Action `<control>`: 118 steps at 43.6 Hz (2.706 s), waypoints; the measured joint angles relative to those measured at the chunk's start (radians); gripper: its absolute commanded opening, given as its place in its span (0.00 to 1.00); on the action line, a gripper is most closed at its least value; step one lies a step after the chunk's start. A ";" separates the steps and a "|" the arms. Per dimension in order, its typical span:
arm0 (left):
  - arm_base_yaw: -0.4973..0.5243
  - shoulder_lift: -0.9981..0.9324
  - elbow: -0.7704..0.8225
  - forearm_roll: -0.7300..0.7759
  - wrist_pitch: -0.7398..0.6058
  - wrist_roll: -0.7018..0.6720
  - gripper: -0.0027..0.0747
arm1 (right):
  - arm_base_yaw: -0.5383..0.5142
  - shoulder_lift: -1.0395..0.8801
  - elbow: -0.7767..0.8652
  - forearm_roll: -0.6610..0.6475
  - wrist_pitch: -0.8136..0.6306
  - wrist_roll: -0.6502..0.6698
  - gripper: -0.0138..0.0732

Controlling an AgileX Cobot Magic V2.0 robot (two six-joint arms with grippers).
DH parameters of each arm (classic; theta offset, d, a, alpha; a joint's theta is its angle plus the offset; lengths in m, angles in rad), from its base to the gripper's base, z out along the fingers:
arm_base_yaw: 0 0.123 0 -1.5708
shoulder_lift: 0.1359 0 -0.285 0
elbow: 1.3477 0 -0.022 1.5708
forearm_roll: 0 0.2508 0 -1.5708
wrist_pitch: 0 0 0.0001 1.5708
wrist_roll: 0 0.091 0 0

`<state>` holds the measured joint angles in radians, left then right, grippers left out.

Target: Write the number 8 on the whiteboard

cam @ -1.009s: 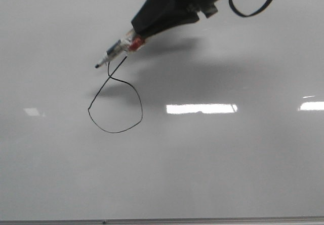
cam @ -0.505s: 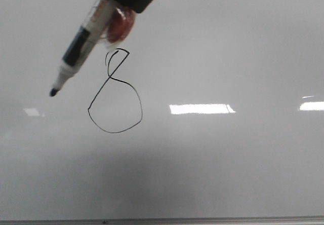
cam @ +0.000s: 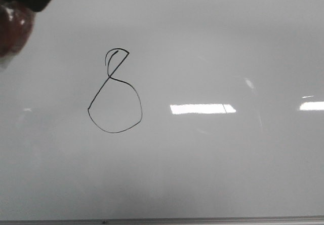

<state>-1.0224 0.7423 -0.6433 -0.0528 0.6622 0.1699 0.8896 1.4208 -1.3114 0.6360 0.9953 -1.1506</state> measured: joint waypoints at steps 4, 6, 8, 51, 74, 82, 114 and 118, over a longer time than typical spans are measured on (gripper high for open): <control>0.000 0.000 0.000 0.000 -0.003 0.001 0.20 | 0.004 0.000 0.000 0.000 -0.015 0.000 0.09; 0.000 0.000 0.000 -0.002 -0.007 0.001 0.16 | 0.004 0.000 0.000 0.000 -0.020 0.000 0.09; 0.000 0.000 0.000 -0.002 -0.008 0.001 0.11 | 0.004 0.000 0.000 0.000 -0.022 0.000 0.09; 0.216 0.148 -0.007 0.125 0.016 -0.290 0.01 | -0.309 -0.347 0.217 0.010 -0.191 0.308 0.82; 0.904 0.277 -0.022 0.219 -0.058 -0.370 0.01 | -0.583 -1.094 0.964 0.015 -0.570 0.581 0.32; 0.932 0.393 -0.022 0.220 -0.190 -0.370 0.01 | -0.583 -1.201 1.008 0.022 -0.580 0.587 0.07; 0.932 0.748 -0.081 0.177 -0.432 -0.370 0.18 | -0.583 -1.210 1.010 0.028 -0.568 0.587 0.08; 0.932 0.754 -0.085 0.175 -0.434 -0.370 0.36 | -0.583 -1.210 1.010 0.028 -0.564 0.587 0.08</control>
<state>-0.0902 1.4966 -0.7284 0.1220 0.2286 -0.2004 0.3070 0.2107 -0.3017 0.6642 0.4318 -0.5638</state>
